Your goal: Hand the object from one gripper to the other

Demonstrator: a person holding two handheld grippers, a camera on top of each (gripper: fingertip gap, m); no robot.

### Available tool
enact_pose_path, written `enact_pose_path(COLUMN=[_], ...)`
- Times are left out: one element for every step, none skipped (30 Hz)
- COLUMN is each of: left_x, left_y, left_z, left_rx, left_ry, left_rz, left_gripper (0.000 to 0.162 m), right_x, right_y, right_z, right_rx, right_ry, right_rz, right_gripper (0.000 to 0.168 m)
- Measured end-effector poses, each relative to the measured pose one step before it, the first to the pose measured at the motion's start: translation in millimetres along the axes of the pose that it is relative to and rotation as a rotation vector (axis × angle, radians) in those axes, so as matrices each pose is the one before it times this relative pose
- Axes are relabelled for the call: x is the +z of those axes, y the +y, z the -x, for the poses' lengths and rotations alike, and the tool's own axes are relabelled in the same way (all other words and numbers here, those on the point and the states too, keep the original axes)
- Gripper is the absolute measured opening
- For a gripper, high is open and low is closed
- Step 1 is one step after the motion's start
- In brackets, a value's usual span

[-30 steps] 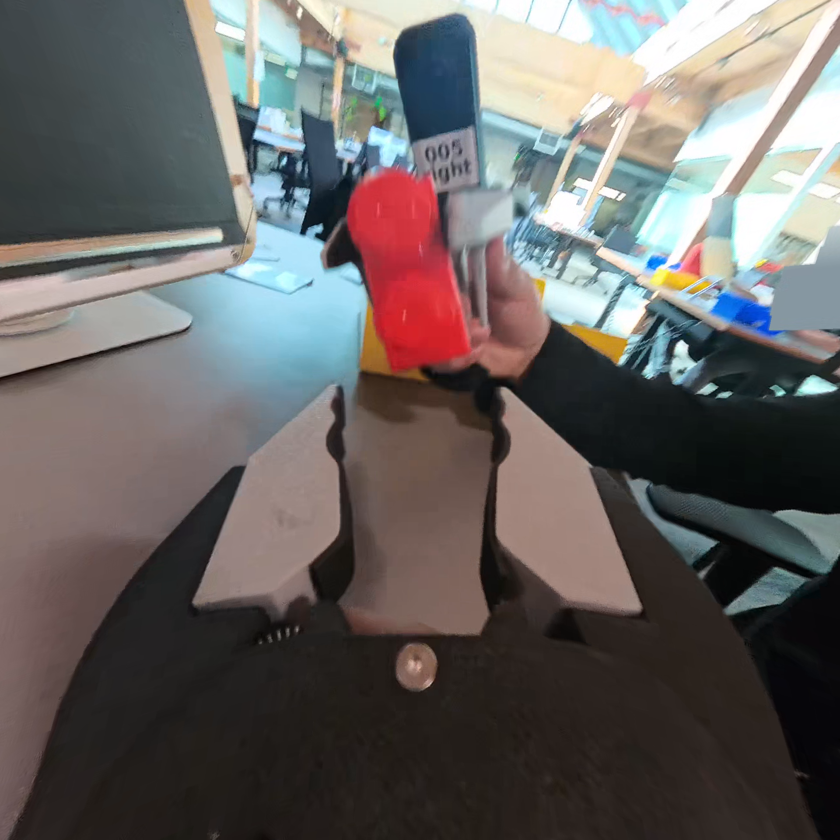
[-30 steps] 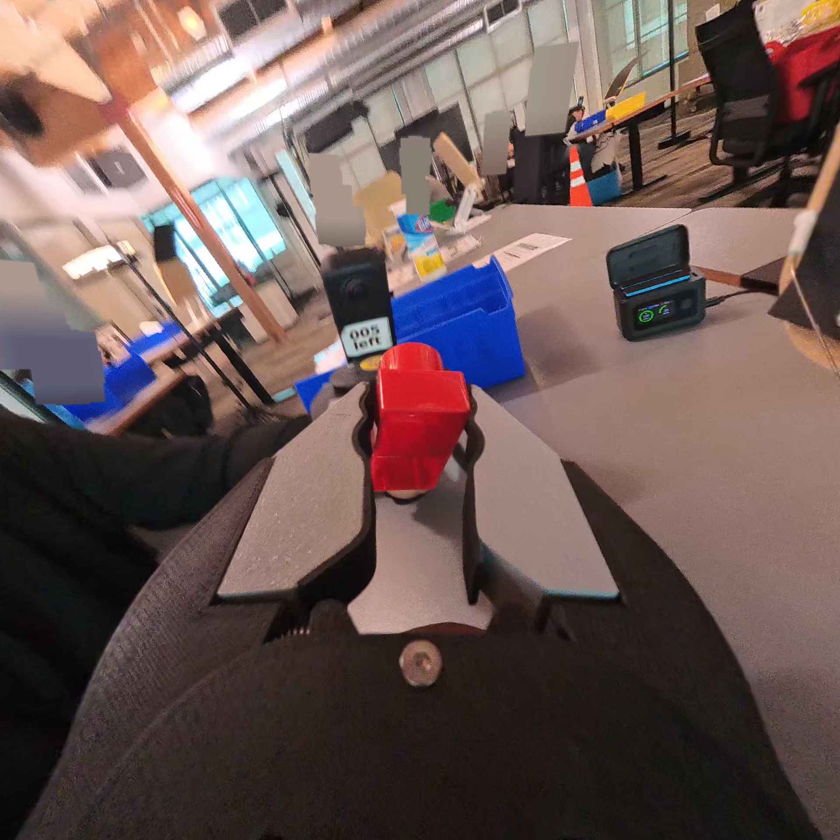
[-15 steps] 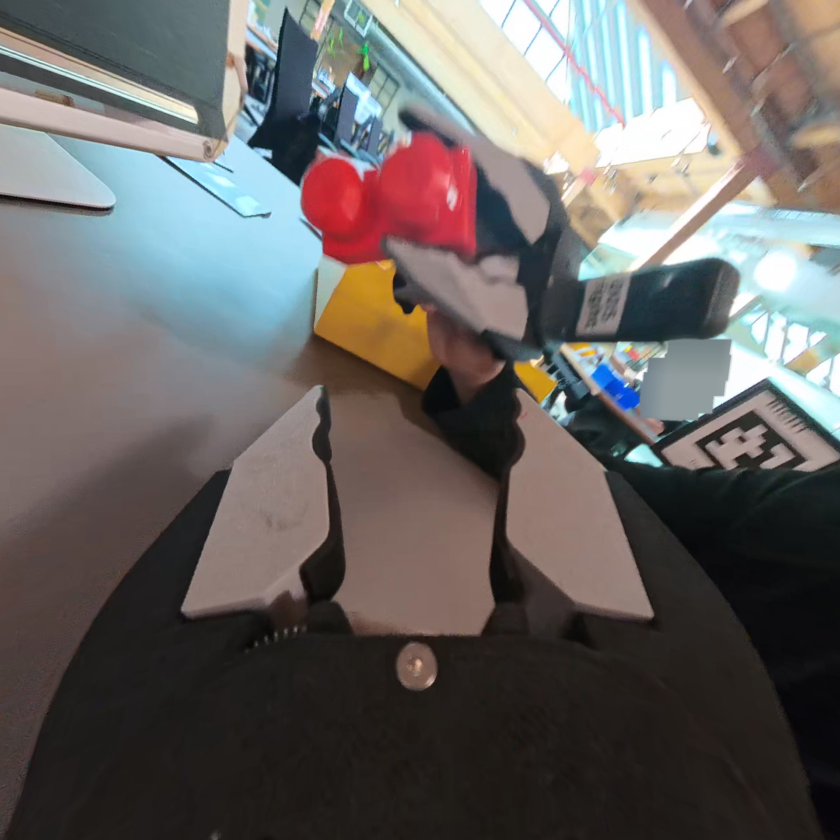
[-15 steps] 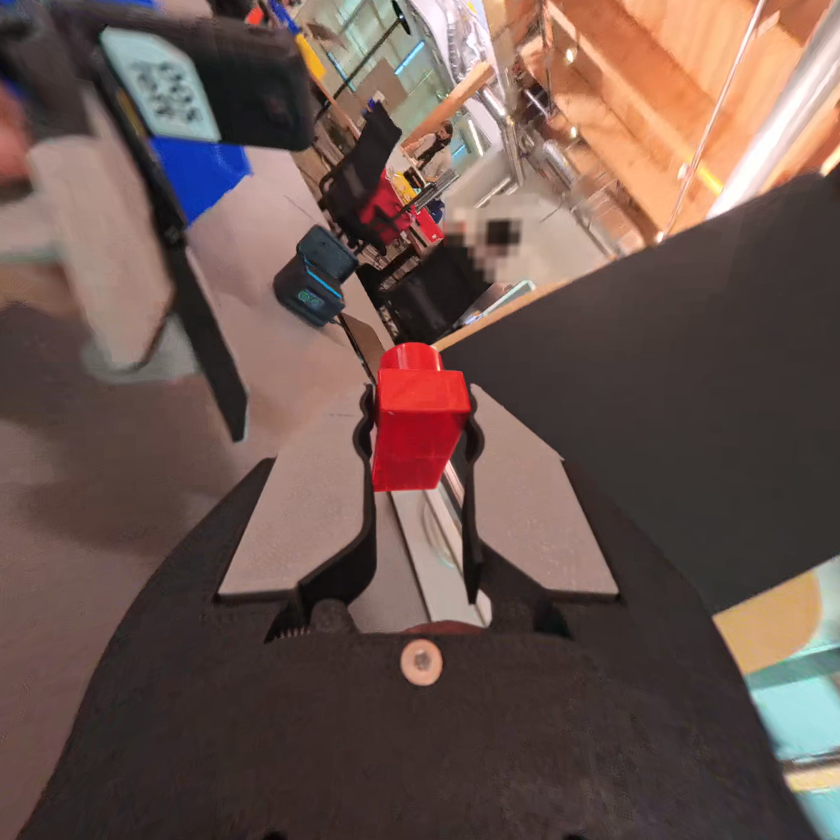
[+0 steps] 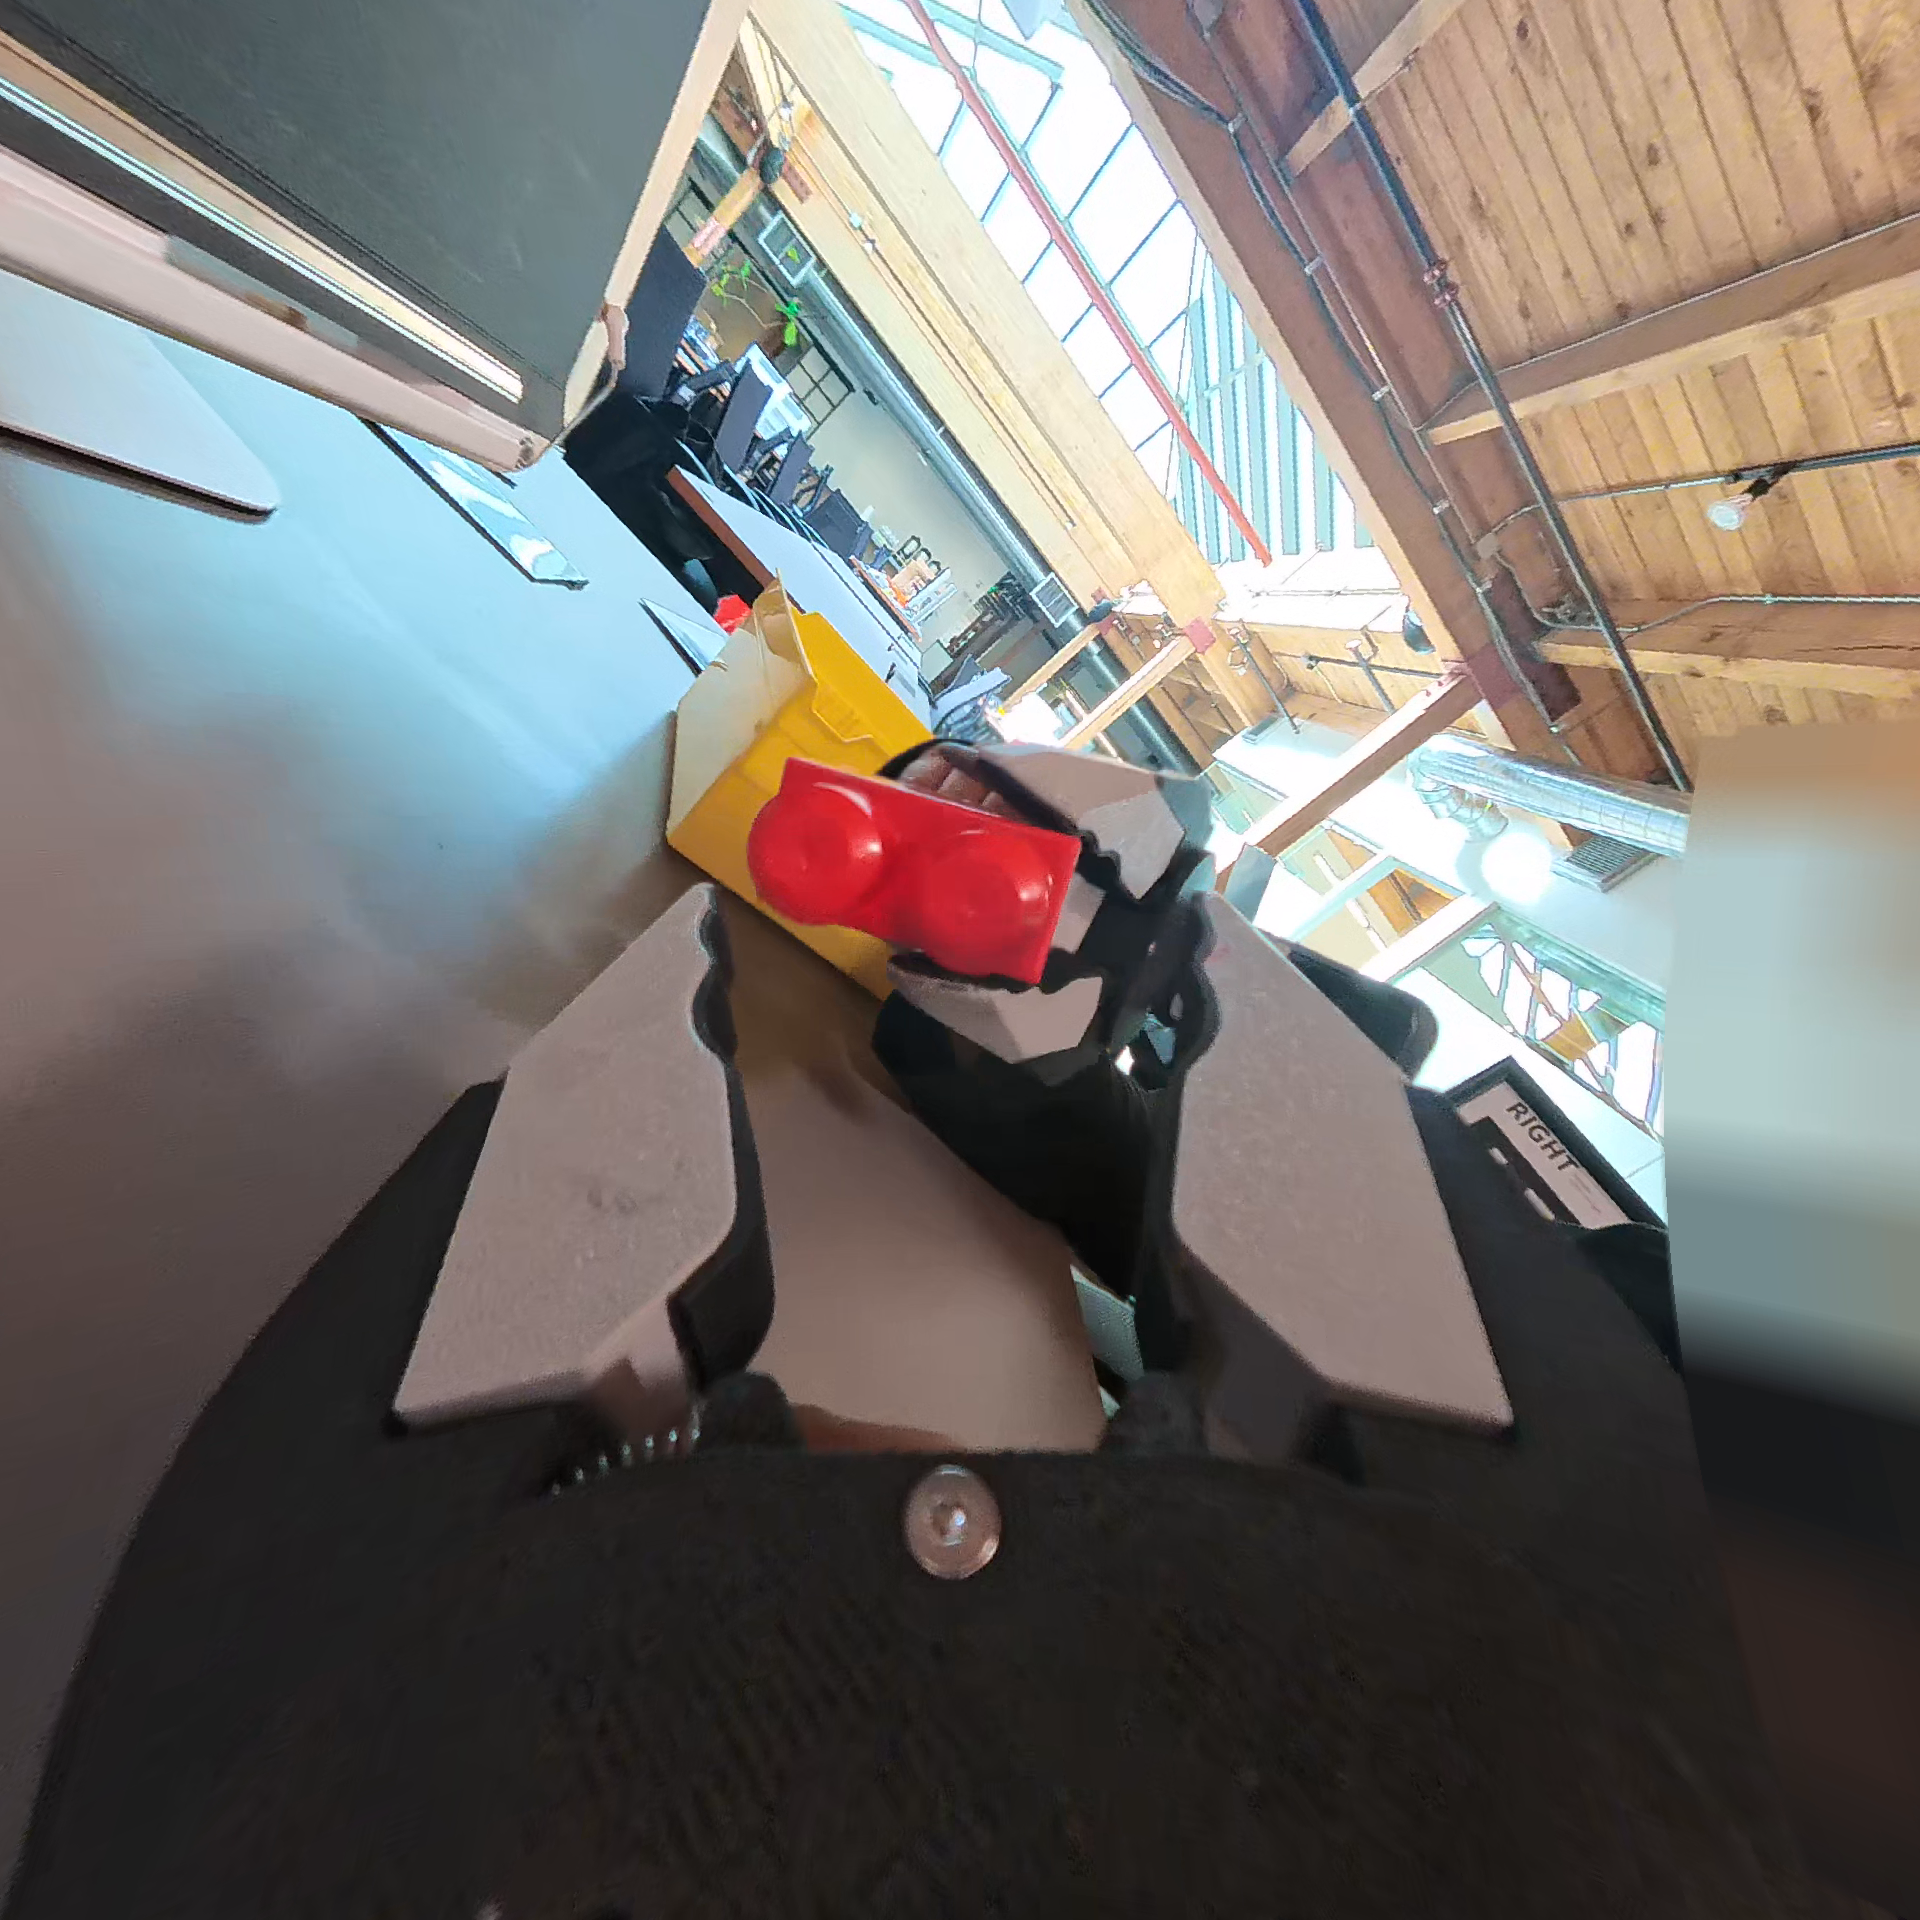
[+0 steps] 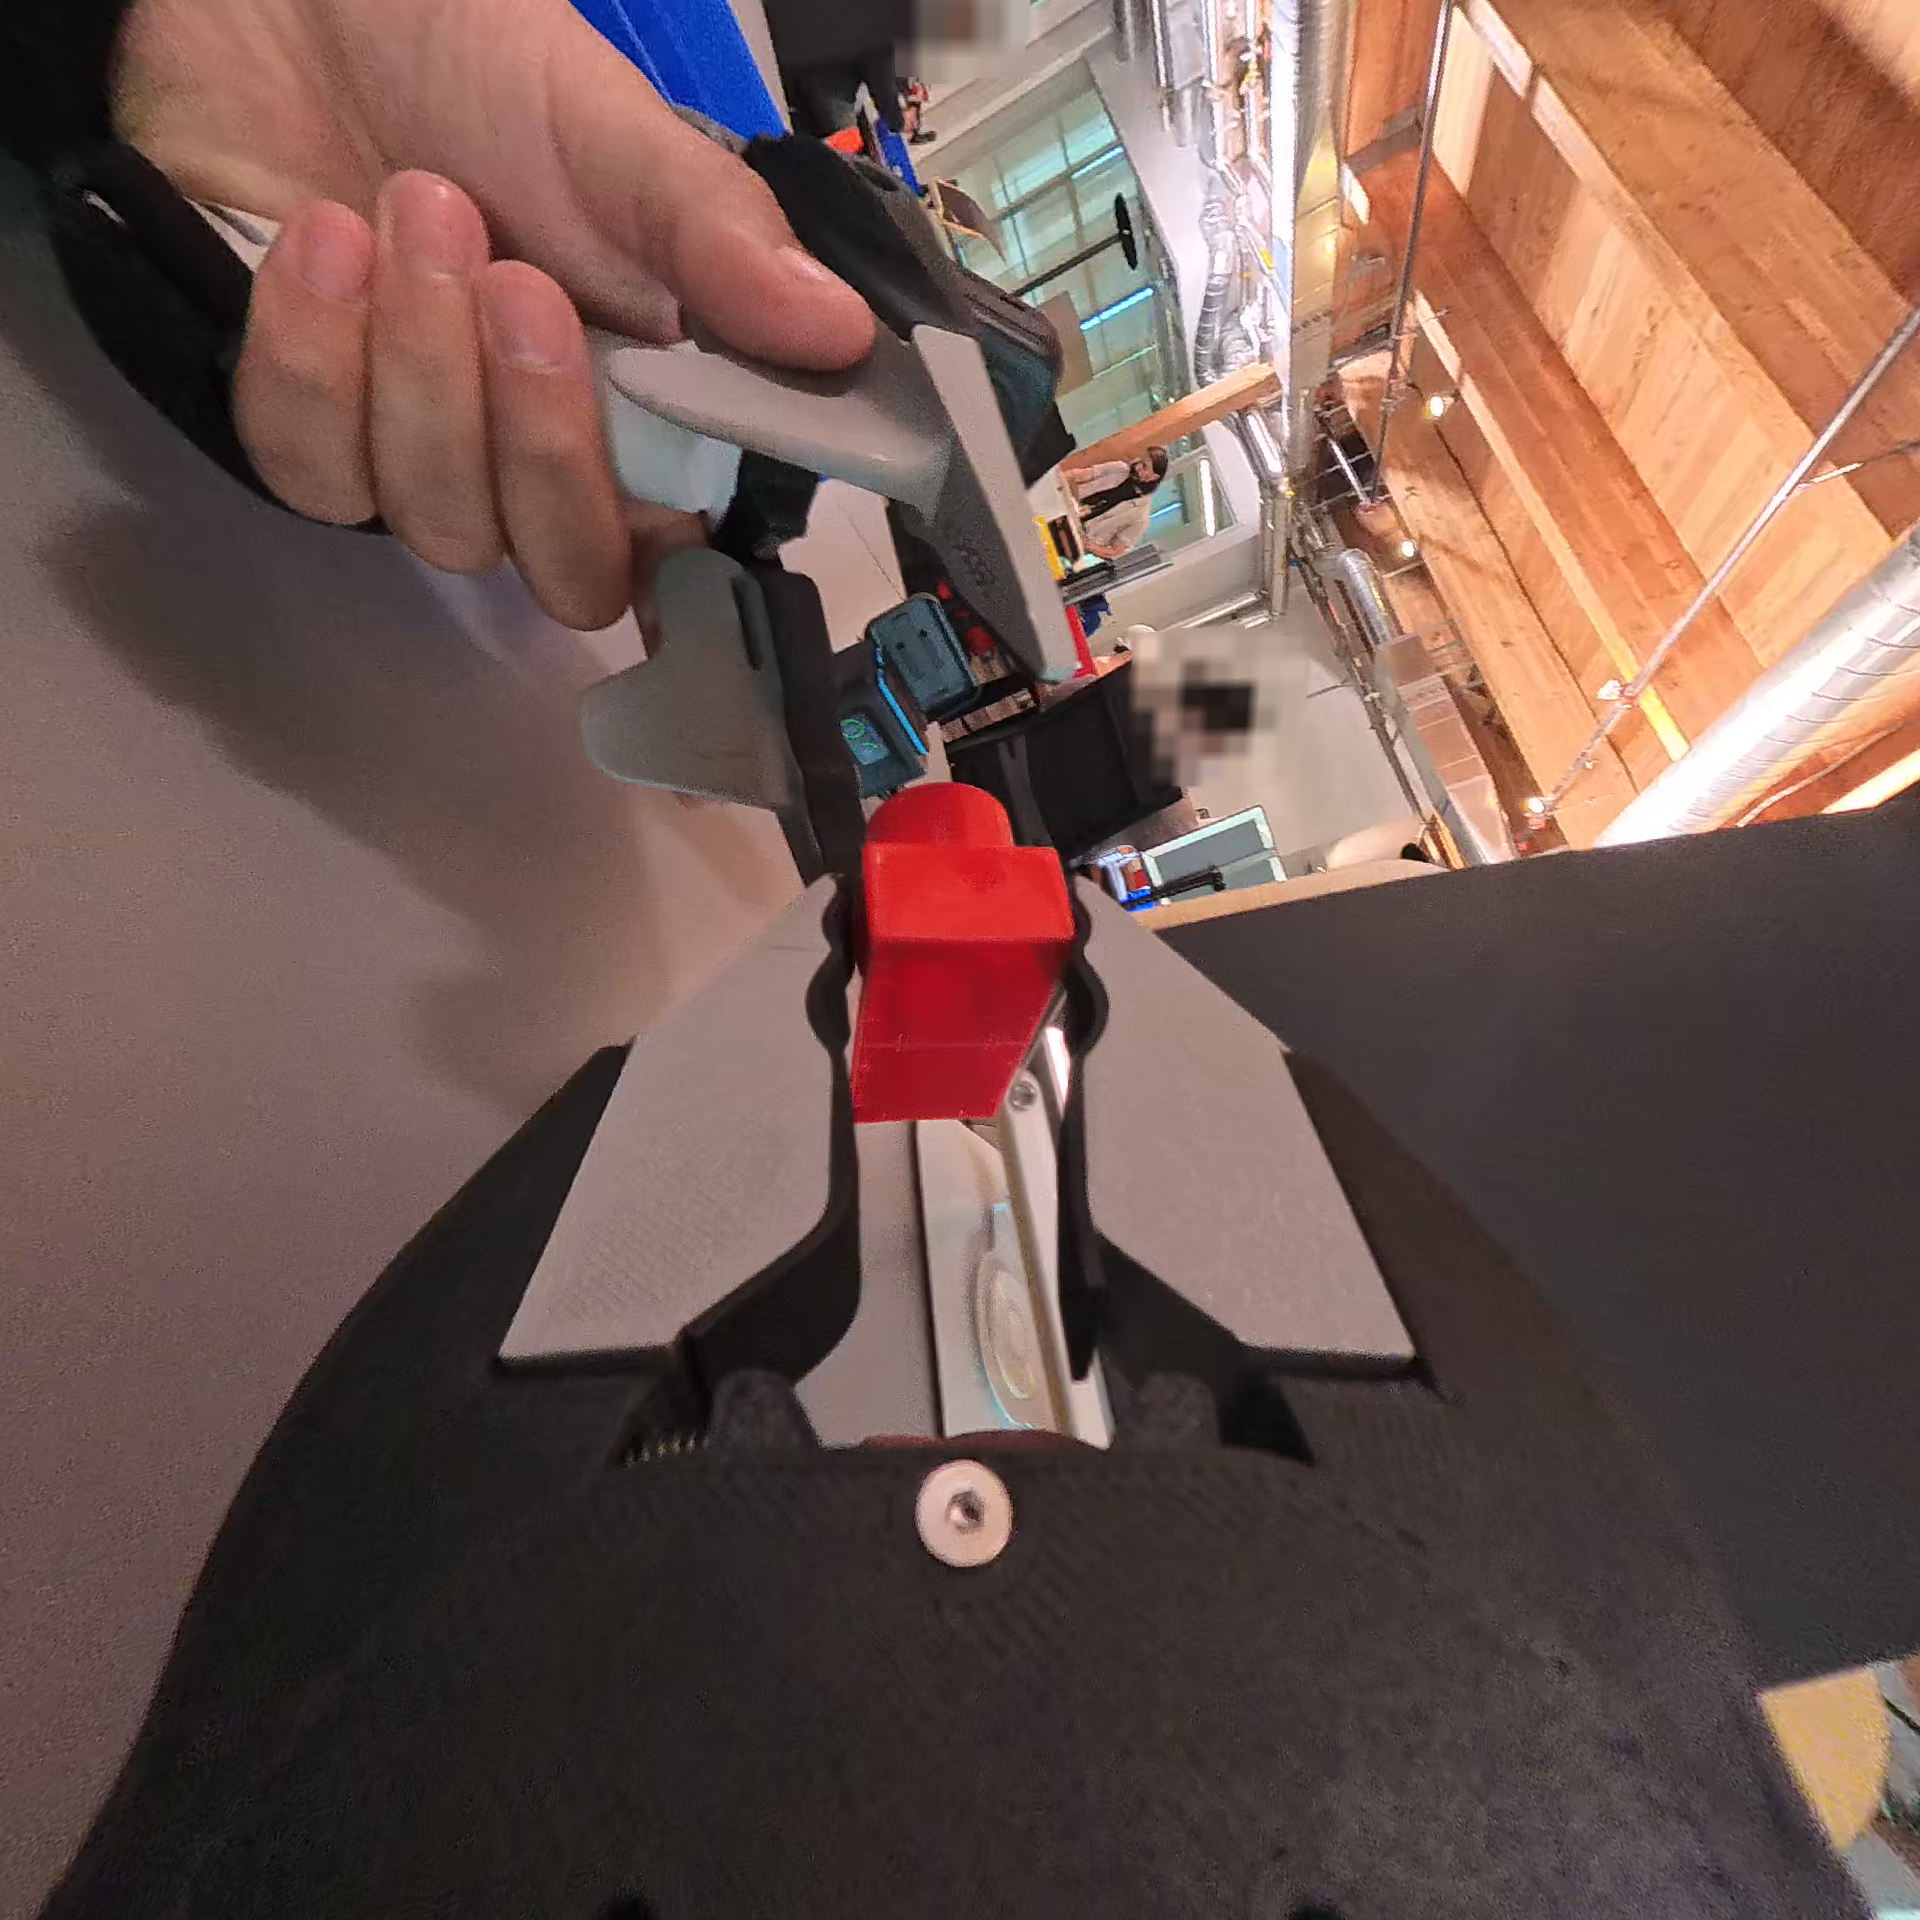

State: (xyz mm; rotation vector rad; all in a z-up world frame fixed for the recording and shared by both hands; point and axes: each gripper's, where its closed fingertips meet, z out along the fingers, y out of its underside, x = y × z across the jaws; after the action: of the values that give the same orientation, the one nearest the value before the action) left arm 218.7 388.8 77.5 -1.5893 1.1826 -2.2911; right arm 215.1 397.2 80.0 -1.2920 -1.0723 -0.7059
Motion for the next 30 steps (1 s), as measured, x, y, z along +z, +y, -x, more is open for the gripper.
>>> enact_pose_path(left_x=[1.74,1.74,1.64,1.29,0.97,0.50,-0.02,-0.15,-0.25,-0.17,-0.05,-0.18,-0.12,-0.05,0.27,0.63,1.33,2.16,2.42,1.15,-0.07,-0.31,-0.56,-0.24,-0.27,-1.03,-2.57,-4.15,-5.17,-5.84], left_y=[2.95,3.33,3.03,2.49,1.81,0.86,-0.15,-0.51,-0.61,-0.33,0.15,0.34,0.30,0.07,-0.19,0.56,2.44,4.42,4.25,-0.94,-3.77,-2.77,-2.23,-0.80,-0.20,-0.47,-2.30,-3.10,-3.07,-3.77], left_z=[-0.11,0.98,1.91,1.66,0.54,-0.53,-2.26,-3.20,-2.33,-0.08,0.40,0.22,-0.48,-0.24,-0.25,-0.26,-0.28,-0.27,0.35,1.59,0.86,-2.06,-1.91,-0.35,1.03,3.09,6.99,9.39,11.09,13.65], left_rx=[0.0091,0.0157,0.0192,0.0192,0.0144,0.0066,0.0026,0.0006,0.0025,0.0068,0.0107,0.0070,-0.0005,-0.0074,-0.0074,-0.0047,-0.0025,0.0010,0.0125,0.0347,0.0374,0.0260,0.0119,0.0089,0.0122,0.0202,0.0377,0.0604,0.0792,0.1007], left_ry=[-0.0019,-0.0098,-0.0159,-0.0138,-0.0048,0.0027,0.0147,0.0199,0.0117,-0.0032,-0.0056,-0.0036,0.0018,0.0031,0.0028,0.0023,0.0016,0.0001,-0.0050,-0.0199,-0.0246,-0.0052,-0.0009,-0.0056,-0.0094,-0.0206,-0.0495,-0.0710,-0.0868,-0.1097], left_rz=[0.0149,0.0173,0.0151,0.0120,0.0085,0.0033,-0.0017,-0.0025,-0.0029,-0.0010,0.0023,0.0032,0.0028,0.0003,-0.0029,0.0019,0.0132,0.0241,0.0243,-0.0031,-0.0205,-0.0097,-0.0067,-0.0031,0.0000,0.0017,-0.0036,-0.0022,0.0029,0.0007], left_gripper=[0.083,0.082,0.081,0.080,0.077,0.075,0.074,0.068,0.065,0.065,0.065,0.065,0.065,0.065,0.065,0.065,0.066,0.069,0.069,0.068,0.068,0.068,0.067,0.067,0.067,0.067,0.067,0.067,0.067,0.067], right_x=[0.71,0.63,0.16,-0.37,-0.75,-0.73,-0.45,0.09,0.21,0.20,0.20,0.21,0.20,0.12,0.11,0.09,0.08,0.12,0.19,0.20,0.03,-0.68,-1.08,-0.59,-0.03,0.13,0.31,0.46,0.42,0.45], right_y=[-0.94,-1.09,-1.87,-2.89,-3.31,-3.65,-3.31,-2.17,-1.08,-0.70,0.10,0.41,0.08,-0.38,-0.23,-0.32,-0.12,0.00,0.14,0.68,1.41,-0.49,-2.06,-1.16,0.51,2.32,4.66,6.88,7.41,6.50], right_z=[2.92,1.18,0.19,0.10,0.54,1.16,2.09,2.27,1.54,0.53,0.09,0.19,0.36,0.15,-0.20,-0.29,-0.51,-0.66,-0.10,0.25,-1.35,-1.96,-1.58,-0.93,-0.32,0.30,0.72,1.50,2.28,3.65], right_rx=[0.0088,0.0171,0.0224,0.0258,0.0247,0.0217,0.0220,0.0223,0.0175,0.0091,0.0028,0.0018,0.0047,0.0090,0.0103,0.0084,0.0025,-0.0033,-0.0044,-0.0029,-0.0027,0.0010,0.0094,0.0143,0.0138,0.0139,0.0190,0.0298,0.0438,0.0581], right_ry=[-0.0114,-0.0054,-0.0048,-0.0070,-0.0102,-0.0135,-0.0184,-0.0192,-0.0128,-0.0037,-0.0005,-0.0017,-0.0028,-0.0028,-0.0012,0.0000,0.0028,0.0055,0.0024,-0.0005,0.0083,0.0089,0.0026,-0.0014,-0.0033,-0.0062,-0.0125,-0.0245,-0.0368,-0.0489], right_rz=[-0.0054,-0.0058,-0.0111,-0.0170,-0.0191,-0.0196,-0.0183,-0.0125,-0.0080,-0.0067,-0.0023,0.0016,-0.0003,-0.0029,-0.0026,-0.0023,-0.0013,-0.0002,0.0018,0.0055,0.0072,-0.0061,-0.0140,-0.0052,0.0067,0.0142,0.0231,0.0309,0.0304,0.0220], right_gripper=[0.036,0.036,0.036,0.037,0.037,0.037,0.036,0.036,0.036,0.036,0.036,0.036,0.036,0.035,0.036,0.036,0.036,0.036,0.036,0.036,0.035,0.034,0.034,0.034,0.034,0.034,0.041,0.047,0.053,0.060])
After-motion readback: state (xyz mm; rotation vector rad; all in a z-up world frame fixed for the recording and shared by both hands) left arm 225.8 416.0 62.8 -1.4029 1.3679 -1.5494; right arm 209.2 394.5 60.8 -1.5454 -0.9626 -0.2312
